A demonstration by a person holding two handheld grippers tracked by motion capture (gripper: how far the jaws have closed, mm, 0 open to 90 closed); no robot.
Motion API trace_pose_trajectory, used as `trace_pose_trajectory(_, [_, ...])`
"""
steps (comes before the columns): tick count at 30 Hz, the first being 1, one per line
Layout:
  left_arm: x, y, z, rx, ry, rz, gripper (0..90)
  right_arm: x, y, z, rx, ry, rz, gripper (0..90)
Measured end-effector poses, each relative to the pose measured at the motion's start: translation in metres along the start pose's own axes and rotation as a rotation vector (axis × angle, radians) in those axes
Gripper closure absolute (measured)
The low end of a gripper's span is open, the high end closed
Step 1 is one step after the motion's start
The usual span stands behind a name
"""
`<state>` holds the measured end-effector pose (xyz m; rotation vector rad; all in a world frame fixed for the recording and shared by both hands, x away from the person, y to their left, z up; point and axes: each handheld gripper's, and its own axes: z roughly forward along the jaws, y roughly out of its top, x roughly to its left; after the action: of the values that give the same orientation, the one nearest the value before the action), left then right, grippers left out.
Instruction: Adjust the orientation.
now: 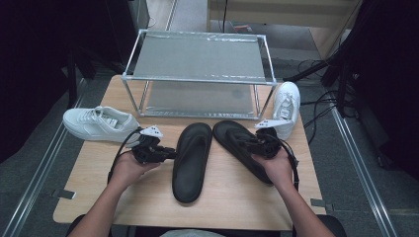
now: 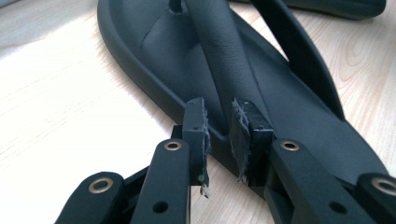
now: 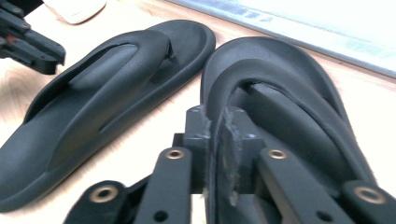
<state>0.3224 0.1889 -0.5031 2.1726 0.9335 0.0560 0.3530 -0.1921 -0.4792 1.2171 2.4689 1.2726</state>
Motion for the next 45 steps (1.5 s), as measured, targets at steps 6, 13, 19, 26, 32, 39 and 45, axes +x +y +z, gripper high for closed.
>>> trace_pose_trajectory(6, [-0.001,0.0,0.006,0.027,-0.006,0.013,80.5,-0.004,-0.003,-0.002,0.038,-0.033,-0.027,88.1])
trace_pose_trajectory(13, [0.0,0.0,0.01,0.051,-0.035,0.0,87.9,-0.001,-0.003,0.006,0.062,-0.059,-0.069,88.3])
trace_pose_trajectory(19, [-0.001,0.0,0.011,0.051,-0.032,0.003,87.9,-0.001,-0.004,0.007,0.087,-0.056,-0.069,90.0])
trace_pose_trajectory(26, [-0.002,0.0,0.011,0.049,-0.03,0.004,87.9,0.003,-0.004,0.011,0.092,-0.04,-0.08,90.0])
trace_pose_trajectory(32, [-0.003,0.0,0.013,0.049,-0.051,-0.005,87.6,0.005,-0.004,0.014,0.094,-0.014,-0.075,90.0])
trace_pose_trajectory(39, [-0.015,0.002,0.019,0.055,-0.07,0.031,87.3,0.009,-0.006,0.016,0.097,0.003,-0.073,89.4])
trace_pose_trajectory(45, [-0.025,0.005,0.026,0.065,-0.099,0.056,87.0,0.009,-0.006,0.017,0.097,0.016,-0.061,89.1])
